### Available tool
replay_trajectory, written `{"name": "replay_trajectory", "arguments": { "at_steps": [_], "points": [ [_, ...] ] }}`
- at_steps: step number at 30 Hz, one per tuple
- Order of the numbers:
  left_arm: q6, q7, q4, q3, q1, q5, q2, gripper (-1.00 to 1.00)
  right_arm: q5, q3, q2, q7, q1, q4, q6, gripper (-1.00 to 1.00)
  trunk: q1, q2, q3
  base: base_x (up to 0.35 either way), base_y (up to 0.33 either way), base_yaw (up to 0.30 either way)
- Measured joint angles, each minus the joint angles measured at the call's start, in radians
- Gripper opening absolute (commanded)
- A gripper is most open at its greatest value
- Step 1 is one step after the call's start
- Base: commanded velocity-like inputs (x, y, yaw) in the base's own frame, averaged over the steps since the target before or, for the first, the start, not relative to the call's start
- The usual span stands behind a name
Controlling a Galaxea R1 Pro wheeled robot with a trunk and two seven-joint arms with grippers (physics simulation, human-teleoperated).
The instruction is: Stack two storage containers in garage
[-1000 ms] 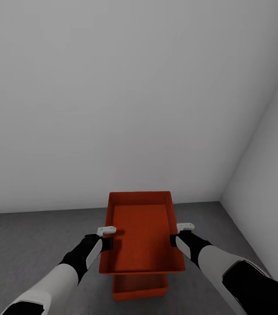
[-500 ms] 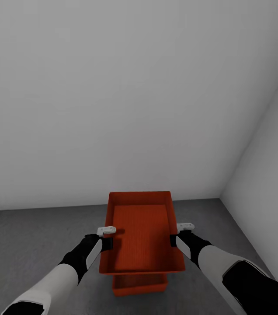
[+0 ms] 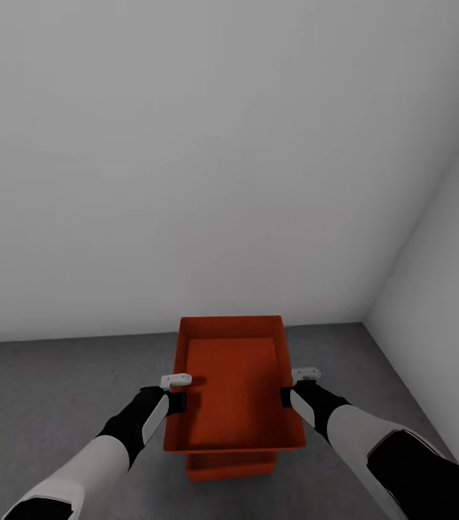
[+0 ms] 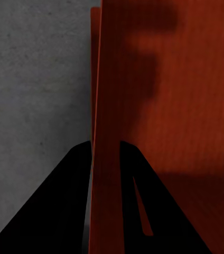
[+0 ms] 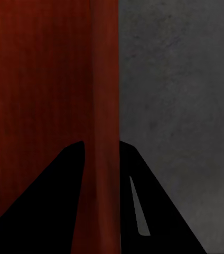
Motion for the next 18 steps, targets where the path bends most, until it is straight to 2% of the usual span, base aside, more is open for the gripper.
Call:
{"name": "replay_trajectory", "arguments": {
  "at_steps": [11,18],
  "points": [
    [0.0,0.0,0.0,0.0,0.0,0.0,0.0,-1.0,0.0,0.0,0.0,0.0,0.0,0.0,0.0,-1.0,0.0,0.0,-0.018,0.0,0.0,0.0],
    [0.0,0.0,-0.001,0.0,0.0,-0.001,0.0,-1.0,0.0,0.0,0.0,0.0,0.0,0.0,0.0,-1.0,0.0,0.0,-0.021,0.0,0.0,0.0]
  ]
}}
